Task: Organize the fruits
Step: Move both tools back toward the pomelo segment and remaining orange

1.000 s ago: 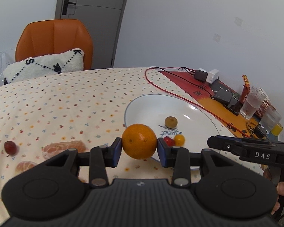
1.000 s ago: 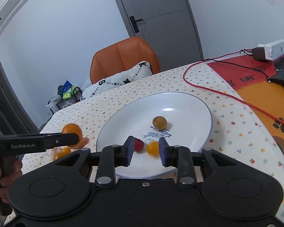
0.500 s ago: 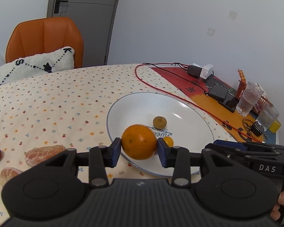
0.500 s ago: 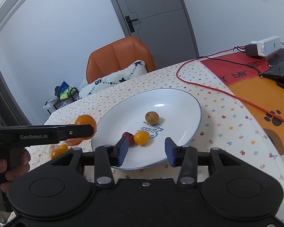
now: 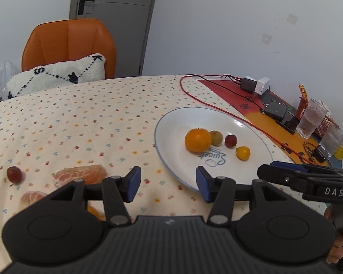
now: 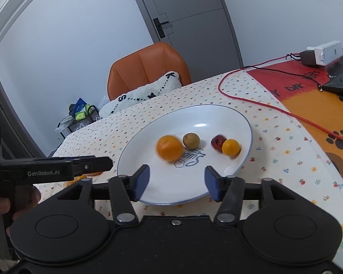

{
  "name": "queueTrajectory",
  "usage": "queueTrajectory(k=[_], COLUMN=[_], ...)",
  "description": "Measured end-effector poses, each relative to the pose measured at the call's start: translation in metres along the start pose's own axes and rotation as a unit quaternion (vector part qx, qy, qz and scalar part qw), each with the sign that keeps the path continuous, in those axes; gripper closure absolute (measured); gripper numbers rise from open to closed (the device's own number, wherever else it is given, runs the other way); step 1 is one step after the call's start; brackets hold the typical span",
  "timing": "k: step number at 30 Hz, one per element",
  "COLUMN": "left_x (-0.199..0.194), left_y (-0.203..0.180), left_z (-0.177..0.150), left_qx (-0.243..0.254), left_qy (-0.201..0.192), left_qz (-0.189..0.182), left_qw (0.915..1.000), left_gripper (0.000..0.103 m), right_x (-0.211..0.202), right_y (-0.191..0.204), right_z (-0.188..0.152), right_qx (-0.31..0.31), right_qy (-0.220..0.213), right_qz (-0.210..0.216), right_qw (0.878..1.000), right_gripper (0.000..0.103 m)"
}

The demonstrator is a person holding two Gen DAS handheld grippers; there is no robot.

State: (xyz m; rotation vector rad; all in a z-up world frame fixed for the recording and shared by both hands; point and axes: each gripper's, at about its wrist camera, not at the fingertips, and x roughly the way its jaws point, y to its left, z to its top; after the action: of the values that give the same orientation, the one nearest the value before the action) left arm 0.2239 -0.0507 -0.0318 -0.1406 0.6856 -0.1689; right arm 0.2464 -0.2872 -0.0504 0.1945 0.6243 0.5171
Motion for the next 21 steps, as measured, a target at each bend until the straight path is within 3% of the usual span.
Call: queueTrajectory(k=[3,8,13,21], left_x=[-0.005,-0.012,-0.019,-0.027], left_y=[0.007,0.018,0.026,0.041], left_z=[-0.002,-0.005,-0.008,-0.015], left_qx=[-0.007,-0.021,-0.027,-0.027], left_qy=[-0.002,-0.002,-0.004,0.0], left_qz=[0.009,0.025,0.037,0.051], left_qw=[0.9999,0.9995,0.9989,0.9983], left_gripper=[0.048,0.041,0.028,0.019], right_x=[0.001,-0.003,0.004,0.012], right_y=[0.003,0.012,0.019,0.036], right_z=[0.001,0.005,0.007,0.006], right_qx=[-0.001,-0.012,-0.012,-0.033], right_qy=[-0.002,-0.031,-0.023,-0.019], right_qz=[0.002,0.007,0.009,0.006], right_qw=[1.0,0.999,1.0,0.999], right_gripper=[0.039,0.011,0.005,0.0])
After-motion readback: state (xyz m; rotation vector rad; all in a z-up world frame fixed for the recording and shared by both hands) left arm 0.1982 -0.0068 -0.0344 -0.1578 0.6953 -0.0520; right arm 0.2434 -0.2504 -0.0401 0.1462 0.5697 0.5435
